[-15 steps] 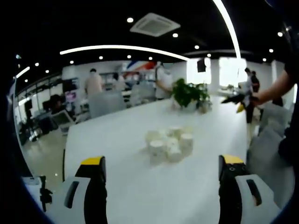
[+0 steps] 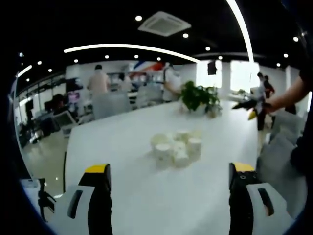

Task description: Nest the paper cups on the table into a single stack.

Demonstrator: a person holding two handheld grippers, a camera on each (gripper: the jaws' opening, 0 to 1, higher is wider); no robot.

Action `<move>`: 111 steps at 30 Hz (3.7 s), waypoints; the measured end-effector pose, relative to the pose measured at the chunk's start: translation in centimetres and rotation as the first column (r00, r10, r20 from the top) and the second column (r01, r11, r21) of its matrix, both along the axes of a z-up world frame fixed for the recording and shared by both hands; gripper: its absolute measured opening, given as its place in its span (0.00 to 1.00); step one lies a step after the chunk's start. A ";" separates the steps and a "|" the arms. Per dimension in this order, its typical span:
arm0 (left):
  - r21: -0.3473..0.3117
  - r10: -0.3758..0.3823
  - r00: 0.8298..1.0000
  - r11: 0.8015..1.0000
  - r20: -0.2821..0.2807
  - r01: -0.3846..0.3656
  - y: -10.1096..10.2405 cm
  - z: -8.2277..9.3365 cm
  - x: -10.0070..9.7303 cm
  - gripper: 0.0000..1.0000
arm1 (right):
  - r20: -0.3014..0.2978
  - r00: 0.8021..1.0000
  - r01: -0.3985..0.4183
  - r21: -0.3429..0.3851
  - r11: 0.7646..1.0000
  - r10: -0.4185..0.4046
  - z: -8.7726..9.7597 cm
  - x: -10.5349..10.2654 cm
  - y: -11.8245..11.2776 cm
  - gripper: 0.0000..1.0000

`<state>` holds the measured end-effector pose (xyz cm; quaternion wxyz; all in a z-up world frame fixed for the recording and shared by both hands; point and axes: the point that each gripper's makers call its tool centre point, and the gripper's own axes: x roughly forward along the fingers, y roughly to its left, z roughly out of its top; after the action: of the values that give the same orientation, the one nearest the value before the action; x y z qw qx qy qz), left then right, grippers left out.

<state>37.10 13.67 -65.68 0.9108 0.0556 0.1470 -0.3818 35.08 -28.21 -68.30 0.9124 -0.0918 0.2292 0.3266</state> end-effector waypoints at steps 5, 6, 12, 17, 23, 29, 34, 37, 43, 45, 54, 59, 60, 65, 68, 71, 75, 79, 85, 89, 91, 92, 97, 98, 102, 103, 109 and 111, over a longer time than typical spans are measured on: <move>0.005 -0.018 1.000 1.000 0.009 0.018 -0.3 0.0 -0.2 1.00 | -0.004 1.000 0.002 0.002 1.000 -0.002 -0.1 -0.2 0.1 1.00; 0.006 -0.022 1.000 1.000 0.002 0.022 -0.4 -0.2 -0.2 1.00 | -0.005 1.000 0.000 -0.003 1.000 0.000 -0.2 -0.2 0.1 1.00; 0.003 -0.021 1.000 1.000 0.006 0.021 -0.5 0.0 -0.2 1.00 | 0.001 1.000 0.004 -0.003 1.000 -0.004 0.0 -0.1 0.0 1.00; 0.009 -0.022 1.000 1.000 0.012 0.022 -0.4 0.0 -0.2 1.00 | 0.002 1.000 0.001 -0.003 1.000 -0.001 0.0 -0.1 0.2 1.00; 0.012 -0.016 1.000 1.000 0.006 0.016 -0.2 0.0 -0.1 1.00 | 0.008 1.000 -0.006 -0.009 1.000 0.006 0.2 0.1 0.4 1.00; 0.017 -0.017 1.000 1.000 0.004 0.017 0.0 0.1 -0.1 1.00 | 0.006 1.000 -0.004 0.004 1.000 0.004 0.1 0.2 0.8 1.00; 0.010 -0.008 1.000 1.000 0.009 0.008 0.0 0.3 0.2 1.00 | 0.000 1.000 -0.013 0.005 1.000 0.013 -0.2 0.2 1.1 1.00; 0.008 -0.007 1.000 1.000 0.009 0.007 0.0 0.5 0.3 1.00 | -0.001 1.000 -0.010 0.006 1.000 0.010 -0.3 0.2 1.1 1.00; 0.003 -0.003 1.000 1.000 0.010 0.003 0.0 0.8 0.5 1.00 | -0.005 1.000 -0.012 0.006 1.000 0.012 -0.4 0.2 1.2 1.00; -0.003 -0.003 1.000 1.000 0.013 0.003 0.0 0.9 0.5 1.00 | -0.005 1.000 -0.008 0.005 1.000 0.008 -0.4 0.2 1.1 1.00; -0.002 -0.011 1.000 1.000 0.006 0.011 -0.5 0.7 0.2 1.00 | -0.001 1.000 -0.006 0.002 1.000 0.006 -0.2 0.2 0.9 1.00; -0.006 -0.012 1.000 1.000 0.010 0.012 -0.5 0.7 0.3 1.00 | 0.011 1.000 -0.002 -0.003 1.000 0.002 0.1 0.3 1.0 1.00; -0.007 -0.010 1.000 1.000 0.006 0.010 -0.5 0.6 0.3 1.00 | 0.012 1.000 0.001 -0.001 1.000 -0.001 0.2 0.5 1.0 1.00; -0.011 -0.017 1.000 1.000 0.007 0.017 -0.8 0.5 0.3 1.00 | 0.019 1.000 -0.003 -0.004 1.000 0.003 0.3 1.2 1.5 0.98; -0.014 -0.014 1.000 1.000 0.000 0.014 -0.9 0.5 0.3 1.00 | 0.024 1.000 -0.005 0.000 1.000 0.005 0.4 2.0 1.8 0.98; -0.012 -0.022 1.000 1.000 0.012 0.022 -1.1 0.7 0.3 1.00 | 0.024 1.000 -0.011 0.000 1.000 0.011 0.3 2.8 2.0 0.98; -0.010 -0.025 1.000 1.000 0.010 0.025 -1.4 0.8 0.3 1.00 | 0.026 0.999 -0.031 -0.008 1.000 0.031 0.3 3.9 2.5 0.98; -0.011 -0.023 1.000 1.000 -0.004 0.022 -1.6 0.5 0.3 1.00 | 0.024 0.999 -0.046 -0.012 0.999 0.046 0.2 4.8 2.9 0.98; -0.003 -0.021 1.000 1.000 -0.009 0.021 -1.6 0.2 0.2 1.00 | 0.027 0.997 -0.072 -0.023 0.997 0.072 0.1 6.1 3.6 0.96; -0.018 -0.004 1.000 1.000 -0.011 0.004 -1.3 0.2 0.2 1.00 | 0.024 0.996 -0.086 -0.028 0.996 0.086 -0.1 6.9 4.1 0.96; -0.025 0.006 1.000 1.000 -0.020 -0.006 -1.2 0.1 0.2 1.00 | 0.022 0.995 -0.094 -0.029 0.995 0.094 -0.1 7.2 4.5 0.96; -0.020 0.012 1.000 1.000 -0.021 -0.013 -1.2 0.1 0.2 1.00 | 0.022 0.995 -0.097 -0.031 0.995 0.098 -0.2 7.3 4.5 0.96; -0.022 0.017 1.000 1.000 -0.022 -0.017 -1.1 0.0 -0.1 1.00 | 0.017 0.993 -0.114 -0.032 0.993 0.114 -0.7 8.2 5.0 0.95; -0.024 0.019 1.000 1.000 -0.023 -0.019 -1.2 0.0 -0.2 1.00 | 0.017 0.993 -0.116 -0.033 0.993 0.117 -0.7 8.3 5.1 0.95; -0.024 0.024 0.999 0.999 -0.026 -0.024 -1.2 0.0 -0.3 1.00 | 0.018 0.991 -0.129 -0.032 0.991 0.129 -0.9 9.0 5.5 0.94; -0.024 0.026 0.999 0.999 -0.026 -0.026 -1.2 0.1 -0.3 1.00 | 0.016 0.991 -0.130 -0.030 0.991 0.130 -0.9 9.1 5.6 0.94; -0.027 0.029 0.999 0.999 -0.026 -0.030 -1.5 0.2 -0.3 1.00 | 0.011 0.989 -0.144 -0.031 0.989 0.145 -1.4 9.9 6.1 0.93; -0.026 0.030 0.999 0.999 -0.027 -0.031 -1.6 0.2 -0.3 1.00 | 0.008 0.989 -0.149 -0.027 0.989 0.149 -1.7 10.2 6.2 0.93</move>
<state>36.76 12.11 -65.51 0.9152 0.0360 0.1548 -0.3704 45.29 -22.03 -70.00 0.8853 -0.1224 0.2215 0.3902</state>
